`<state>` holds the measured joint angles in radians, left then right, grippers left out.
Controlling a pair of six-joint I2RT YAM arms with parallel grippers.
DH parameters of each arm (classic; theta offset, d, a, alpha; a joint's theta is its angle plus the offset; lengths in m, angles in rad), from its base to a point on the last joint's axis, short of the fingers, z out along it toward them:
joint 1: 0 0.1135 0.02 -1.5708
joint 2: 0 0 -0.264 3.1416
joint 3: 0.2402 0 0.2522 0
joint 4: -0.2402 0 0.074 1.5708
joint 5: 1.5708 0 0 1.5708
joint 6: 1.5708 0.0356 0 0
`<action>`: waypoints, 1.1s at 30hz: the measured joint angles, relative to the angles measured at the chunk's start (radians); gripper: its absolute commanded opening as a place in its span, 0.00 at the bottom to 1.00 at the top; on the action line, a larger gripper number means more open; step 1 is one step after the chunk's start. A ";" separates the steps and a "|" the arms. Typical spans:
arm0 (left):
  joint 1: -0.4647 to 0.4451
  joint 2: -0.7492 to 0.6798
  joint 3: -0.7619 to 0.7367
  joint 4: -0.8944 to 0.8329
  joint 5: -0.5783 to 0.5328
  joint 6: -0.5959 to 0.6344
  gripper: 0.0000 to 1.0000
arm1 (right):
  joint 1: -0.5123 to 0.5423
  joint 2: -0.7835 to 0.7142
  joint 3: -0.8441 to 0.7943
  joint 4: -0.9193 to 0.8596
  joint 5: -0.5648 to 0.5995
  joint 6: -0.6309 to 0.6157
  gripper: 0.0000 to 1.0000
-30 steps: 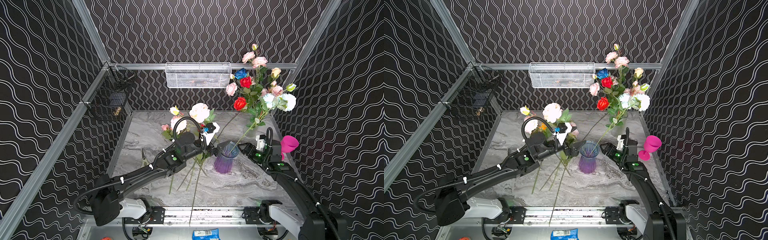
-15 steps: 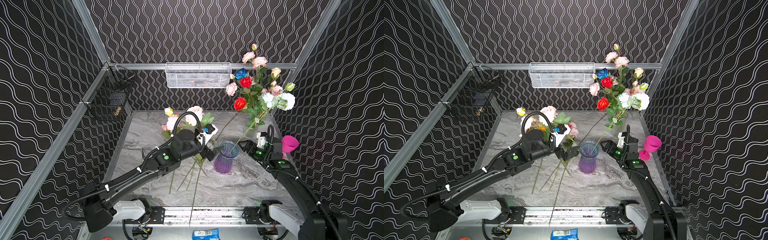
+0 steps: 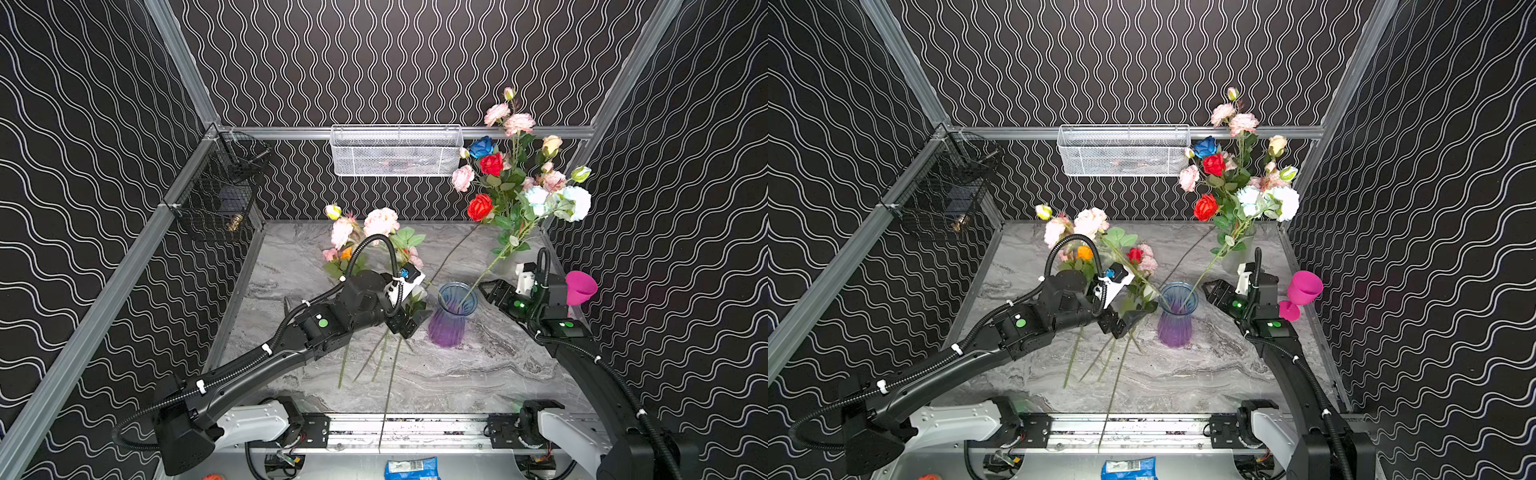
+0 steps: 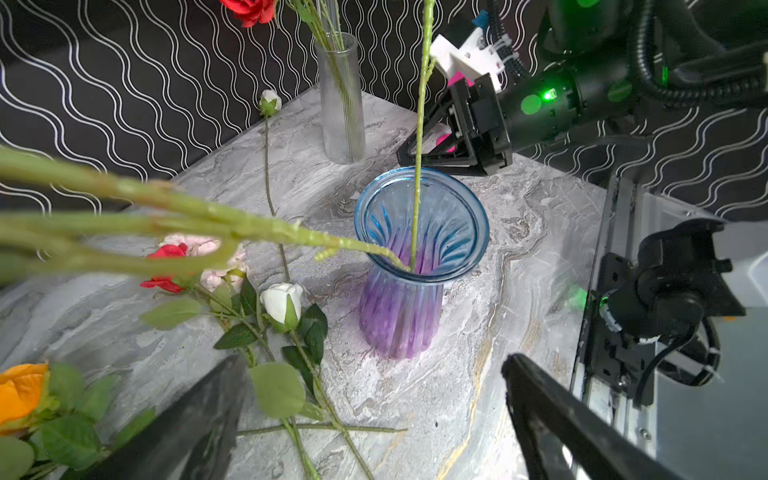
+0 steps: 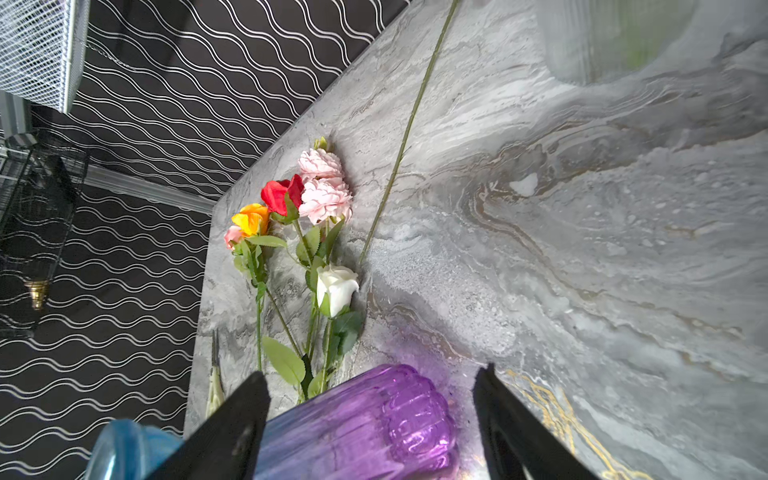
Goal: Arrange the flowers into the vase
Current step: 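Open the left gripper to release the pink roses in the vase, then withdraw the left gripper toward the pile while the right moves to the vase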
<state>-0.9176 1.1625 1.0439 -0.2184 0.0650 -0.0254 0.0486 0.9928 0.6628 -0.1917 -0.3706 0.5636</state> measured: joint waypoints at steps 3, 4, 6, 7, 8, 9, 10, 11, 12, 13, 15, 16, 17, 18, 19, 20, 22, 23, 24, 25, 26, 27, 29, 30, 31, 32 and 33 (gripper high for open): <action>0.000 -0.010 -0.017 -0.002 0.024 -0.011 0.99 | 0.000 -0.011 0.015 -0.050 0.032 -0.006 0.76; 0.000 -0.017 -0.024 -0.004 0.030 -0.026 0.99 | 0.000 -0.011 0.023 -0.072 0.047 -0.007 0.75; 0.000 -0.042 -0.049 -0.006 0.048 -0.042 0.99 | -0.002 -0.014 0.047 -0.132 0.070 -0.008 0.73; -0.001 -0.054 -0.061 -0.006 0.055 -0.056 0.98 | -0.002 -0.019 0.056 -0.155 0.079 -0.008 0.72; -0.001 -0.068 -0.078 -0.006 0.064 -0.063 0.98 | -0.002 -0.026 0.065 -0.179 0.086 -0.008 0.71; -0.001 -0.080 -0.097 -0.003 0.074 -0.085 0.96 | -0.002 -0.035 0.074 -0.207 0.095 -0.008 0.69; -0.001 -0.090 -0.111 -0.001 0.080 -0.089 0.95 | -0.002 -0.046 0.081 -0.232 0.100 -0.007 0.67; -0.001 -0.102 -0.130 0.000 0.093 -0.108 0.94 | -0.002 -0.061 0.088 -0.257 0.101 -0.007 0.60; -0.001 -0.112 -0.147 0.000 0.106 -0.119 0.92 | -0.002 -0.079 0.095 -0.282 0.107 -0.006 0.54; -0.001 -0.122 -0.164 0.001 0.116 -0.135 0.90 | -0.002 -0.094 0.099 -0.297 0.109 -0.002 0.49; -0.002 -0.146 -0.202 0.008 0.127 -0.170 0.87 | -0.001 -0.131 0.116 -0.339 0.106 0.006 0.35; -0.003 -0.158 -0.219 0.010 0.127 -0.185 0.87 | 0.000 -0.145 0.124 -0.358 0.101 0.014 0.30; -0.003 -0.173 -0.242 0.011 0.126 -0.205 0.86 | 0.000 -0.161 0.138 -0.380 0.093 0.024 0.27; -0.003 -0.187 -0.265 0.018 0.124 -0.220 0.86 | 0.000 -0.172 0.151 -0.398 0.085 0.027 0.26; -0.003 -0.200 -0.287 0.026 0.118 -0.237 0.86 | 0.001 -0.180 0.166 -0.415 0.077 0.029 0.27; -0.003 -0.213 -0.312 0.034 0.106 -0.252 0.86 | 0.004 -0.186 0.183 -0.433 0.067 0.031 0.28; -0.003 -0.233 -0.349 0.043 0.082 -0.278 0.86 | 0.014 -0.189 0.215 -0.462 0.043 0.045 0.36; -0.003 -0.240 -0.359 0.043 0.069 -0.286 0.86 | 0.027 -0.183 0.236 -0.481 0.034 0.048 0.40; -0.003 -0.247 -0.365 0.042 0.061 -0.290 0.86 | 0.044 -0.171 0.258 -0.498 0.025 0.049 0.43; -0.003 -0.251 -0.365 0.040 0.048 -0.291 0.86 | 0.061 -0.161 0.274 -0.505 0.021 0.050 0.46; -0.003 -0.256 -0.365 0.041 0.038 -0.293 0.86 | 0.088 -0.142 0.294 -0.512 0.018 0.050 0.47; -0.003 -0.262 -0.365 0.041 0.021 -0.293 0.86 | 0.116 -0.121 0.311 -0.518 0.018 0.050 0.49; -0.004 -0.274 -0.366 0.040 0.008 -0.296 0.87 | 0.166 -0.070 0.354 -0.543 0.031 0.050 0.51; -0.004 -0.282 -0.369 0.042 -0.002 -0.296 0.87 | 0.192 -0.042 0.374 -0.546 0.038 0.050 0.51; -0.004 -0.290 -0.372 0.041 -0.004 -0.297 0.87 | 0.206 -0.022 0.388 -0.551 0.042 0.050 0.51; -0.004 -0.297 -0.374 0.041 -0.009 -0.297 0.87 | 0.220 0.005 0.402 -0.555 0.049 0.049 0.51; -0.004 -0.307 -0.377 0.041 -0.011 -0.297 0.87 | 0.229 0.029 0.409 -0.557 0.063 0.049 0.51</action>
<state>-0.9215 0.8558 0.6670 -0.1776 0.0544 -0.3222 0.2771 1.0222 1.0721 -0.7486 -0.3080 0.6128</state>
